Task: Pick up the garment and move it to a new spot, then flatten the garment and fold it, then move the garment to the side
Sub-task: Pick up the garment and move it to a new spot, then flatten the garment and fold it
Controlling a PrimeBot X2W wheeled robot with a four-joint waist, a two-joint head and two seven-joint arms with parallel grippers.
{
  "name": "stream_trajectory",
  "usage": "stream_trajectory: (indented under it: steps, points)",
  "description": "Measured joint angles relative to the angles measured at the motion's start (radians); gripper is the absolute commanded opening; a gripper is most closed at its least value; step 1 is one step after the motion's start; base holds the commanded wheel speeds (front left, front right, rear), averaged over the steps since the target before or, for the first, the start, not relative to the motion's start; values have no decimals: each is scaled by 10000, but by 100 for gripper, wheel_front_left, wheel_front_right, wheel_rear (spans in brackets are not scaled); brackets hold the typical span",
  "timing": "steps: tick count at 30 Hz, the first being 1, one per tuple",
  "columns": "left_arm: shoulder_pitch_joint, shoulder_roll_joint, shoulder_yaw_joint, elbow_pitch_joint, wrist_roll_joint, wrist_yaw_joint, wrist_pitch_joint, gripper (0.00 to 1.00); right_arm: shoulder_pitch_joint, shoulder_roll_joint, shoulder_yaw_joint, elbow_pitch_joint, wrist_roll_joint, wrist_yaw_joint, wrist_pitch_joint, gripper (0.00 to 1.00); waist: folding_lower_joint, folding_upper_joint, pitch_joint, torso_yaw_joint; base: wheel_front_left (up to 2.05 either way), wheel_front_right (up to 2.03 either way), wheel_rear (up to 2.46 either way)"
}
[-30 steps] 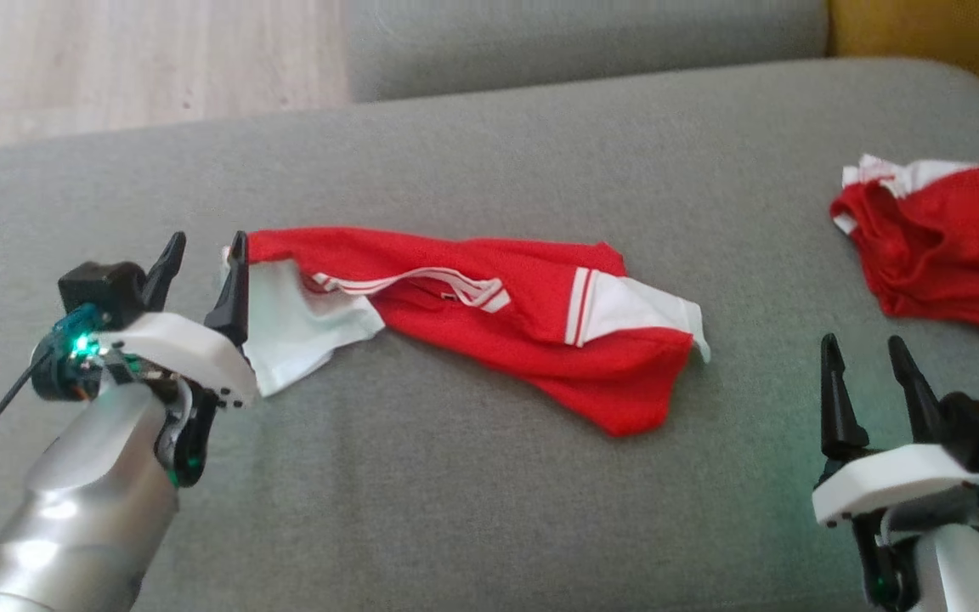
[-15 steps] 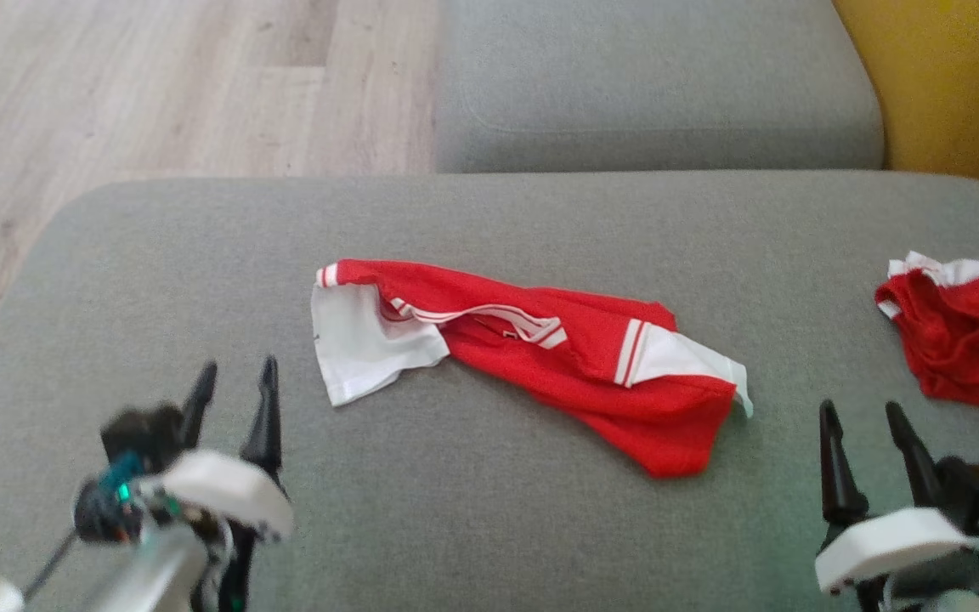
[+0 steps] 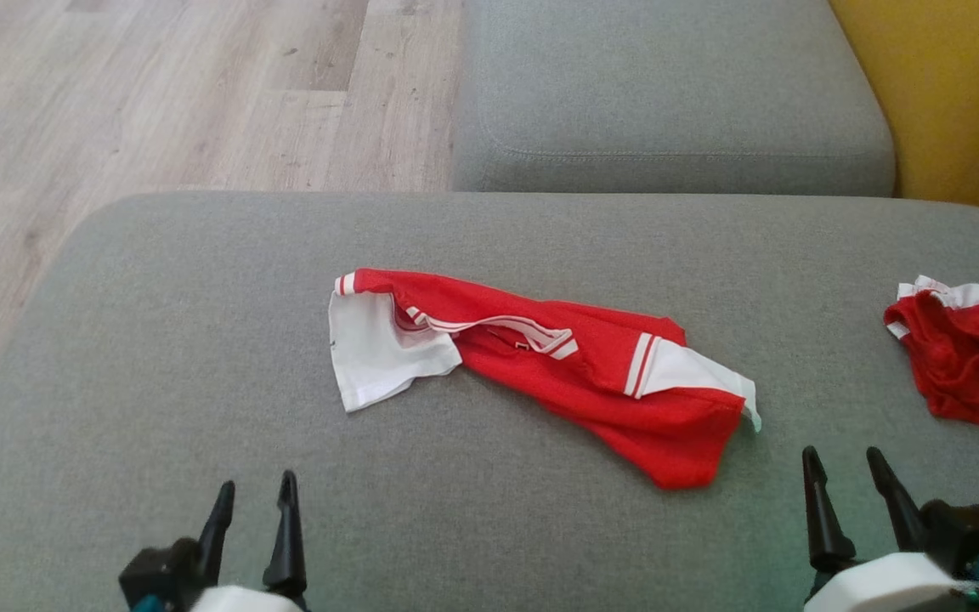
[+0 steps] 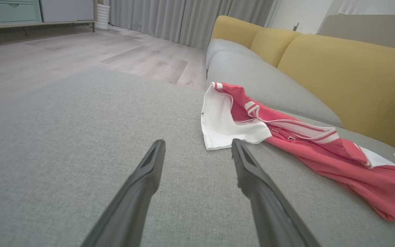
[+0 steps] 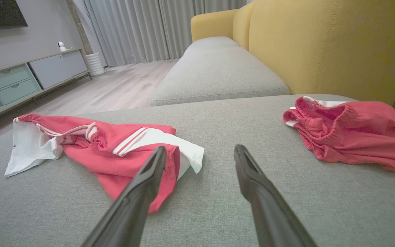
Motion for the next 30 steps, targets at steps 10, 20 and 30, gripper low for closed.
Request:
stream_trajectory:
  steps: [10, 20, 30]
  points:
    - [383, -33, 376, -236, 458, 96, 0, 100, 100, 0, 138, 221, 2, 0, -67, 100, 0, 0, 14, -22, 0, 0, 0]
    - [402, -134, 378, -236, 571, 84, 0, 100, 95, 0, 174, 380, 0, 0, -109, 100, 0, 0, 25, 51, 0, 0, 0]
    - [395, -155, 343, -253, 640, 79, 2, 100, -677, 0, 123, 754, -683, 0, -75, 100, 0, 0, 276, 368, 0, 0, 0]
